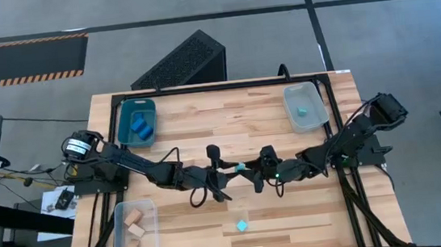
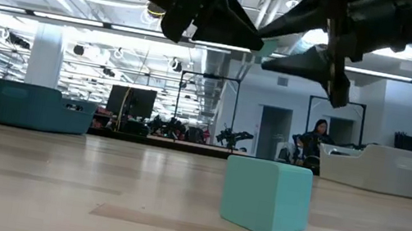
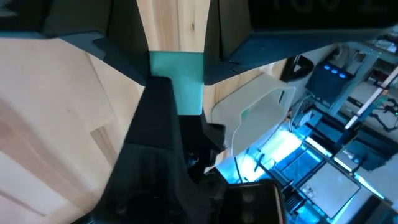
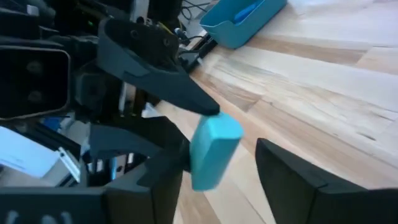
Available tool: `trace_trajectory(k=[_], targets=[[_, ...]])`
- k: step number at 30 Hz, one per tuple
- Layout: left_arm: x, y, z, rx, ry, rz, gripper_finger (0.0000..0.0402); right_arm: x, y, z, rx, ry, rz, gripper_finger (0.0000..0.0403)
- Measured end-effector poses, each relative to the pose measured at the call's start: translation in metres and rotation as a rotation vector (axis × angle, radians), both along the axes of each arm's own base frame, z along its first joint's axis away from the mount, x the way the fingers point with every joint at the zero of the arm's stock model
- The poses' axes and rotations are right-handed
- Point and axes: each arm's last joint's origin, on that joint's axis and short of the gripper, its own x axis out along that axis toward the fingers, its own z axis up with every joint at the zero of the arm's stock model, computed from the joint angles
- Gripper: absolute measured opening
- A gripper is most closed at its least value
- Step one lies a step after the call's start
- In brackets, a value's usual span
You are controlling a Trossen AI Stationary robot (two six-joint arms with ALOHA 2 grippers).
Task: Sort & place blocks by color
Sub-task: Put the left light blue block into the white bin
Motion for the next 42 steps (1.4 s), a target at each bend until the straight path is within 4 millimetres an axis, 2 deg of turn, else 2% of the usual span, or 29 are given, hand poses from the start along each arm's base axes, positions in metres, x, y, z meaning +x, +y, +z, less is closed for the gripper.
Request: trace_trajectory(k=[10,15,19,24,27,32,37,42], targets=[[0.000,0.000,0.000,-0.005,0.000,-0.005,0.0108,0.001,-0.001,0.001,-0.003,-0.003,0.016,0.0080],[-0.001,0.000,-0.003,-0.085,0.004,0.031,0.0129,-0.005,-0.013,0.000,-0.084,0.114,-0.001,0.0067],[-0.004,0.001,-0.012,-0.122,0.094,0.019,0.0153,-0.026,-0.043,0.005,-0.124,0.301,-0.169,0.0067],[-0.006,0.002,-0.021,-0.241,0.187,-0.041,0.0176,-0.063,-0.093,0.020,-0.163,0.492,-0.385,0.0067],[-0.007,0.001,-0.024,-0.333,0.166,-0.116,0.0183,-0.085,-0.126,0.022,-0.148,0.628,-0.528,0.0067],[-0.013,-0.002,-0.028,-0.387,0.095,-0.190,0.0185,-0.116,-0.170,0.012,-0.069,0.892,-0.692,0.0067],[-0.019,-0.008,-0.034,-0.386,0.116,-0.252,0.0185,-0.125,-0.200,0.000,0.027,1.011,-0.722,0.0068],[-0.025,-0.015,-0.039,-0.417,0.162,-0.374,0.0185,-0.126,-0.217,-0.018,0.162,1.080,-0.703,0.0068]])
